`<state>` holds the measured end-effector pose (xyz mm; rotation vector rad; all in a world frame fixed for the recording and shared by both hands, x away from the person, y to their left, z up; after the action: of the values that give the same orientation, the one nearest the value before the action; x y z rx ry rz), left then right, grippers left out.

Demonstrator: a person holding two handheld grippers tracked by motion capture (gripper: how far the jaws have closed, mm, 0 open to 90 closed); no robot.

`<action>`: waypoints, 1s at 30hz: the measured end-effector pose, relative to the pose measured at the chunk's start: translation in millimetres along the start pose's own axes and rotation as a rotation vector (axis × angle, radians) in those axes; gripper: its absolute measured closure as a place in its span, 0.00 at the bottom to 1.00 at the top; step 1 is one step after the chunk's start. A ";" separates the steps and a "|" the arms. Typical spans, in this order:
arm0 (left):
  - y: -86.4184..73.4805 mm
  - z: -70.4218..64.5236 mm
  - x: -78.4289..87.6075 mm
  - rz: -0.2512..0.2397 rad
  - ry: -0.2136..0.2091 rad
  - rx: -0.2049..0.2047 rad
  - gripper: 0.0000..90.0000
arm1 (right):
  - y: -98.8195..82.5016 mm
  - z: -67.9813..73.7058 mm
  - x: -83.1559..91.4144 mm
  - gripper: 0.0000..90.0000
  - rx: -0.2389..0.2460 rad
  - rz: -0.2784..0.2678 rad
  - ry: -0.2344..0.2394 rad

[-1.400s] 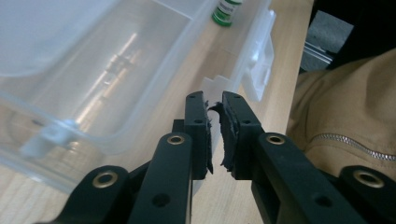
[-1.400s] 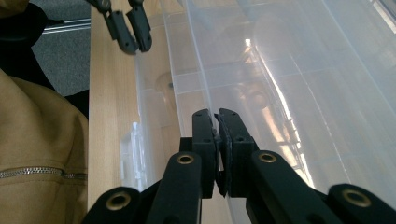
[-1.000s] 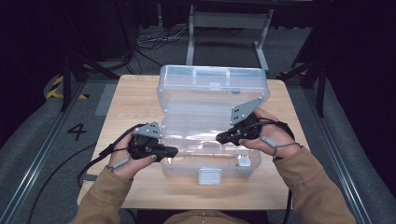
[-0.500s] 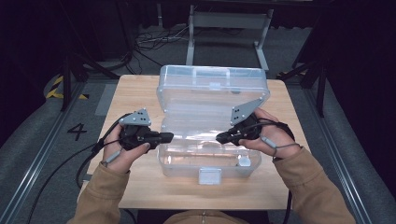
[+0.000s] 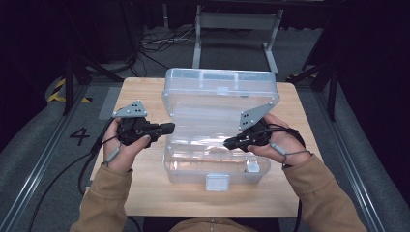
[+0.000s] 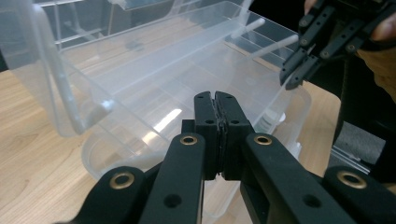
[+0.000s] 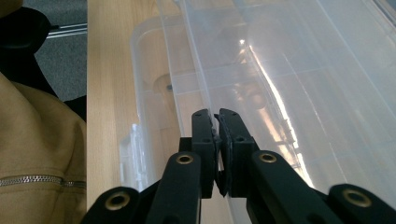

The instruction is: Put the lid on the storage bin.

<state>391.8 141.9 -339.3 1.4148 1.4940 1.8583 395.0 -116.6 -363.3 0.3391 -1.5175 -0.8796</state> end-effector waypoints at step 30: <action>5.9 20.3 -0.9 -0.046 0.136 0.078 1.00 | -11.6 11.2 -5.4 0.94 -0.013 0.002 0.003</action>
<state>411.3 149.4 -335.9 1.2984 1.6669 1.9209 382.1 -117.0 -374.3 0.3289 -1.5079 -0.8866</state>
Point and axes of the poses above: each handheld gripper's, and its own axes: x roughly backward along the jaws, y roughly out of its top, z roughly to its left, the point moved 6 cm from there along -x, roughly forward along the jaws, and after that the axes turned 8 degrees about -x, right-handed, at the moved point
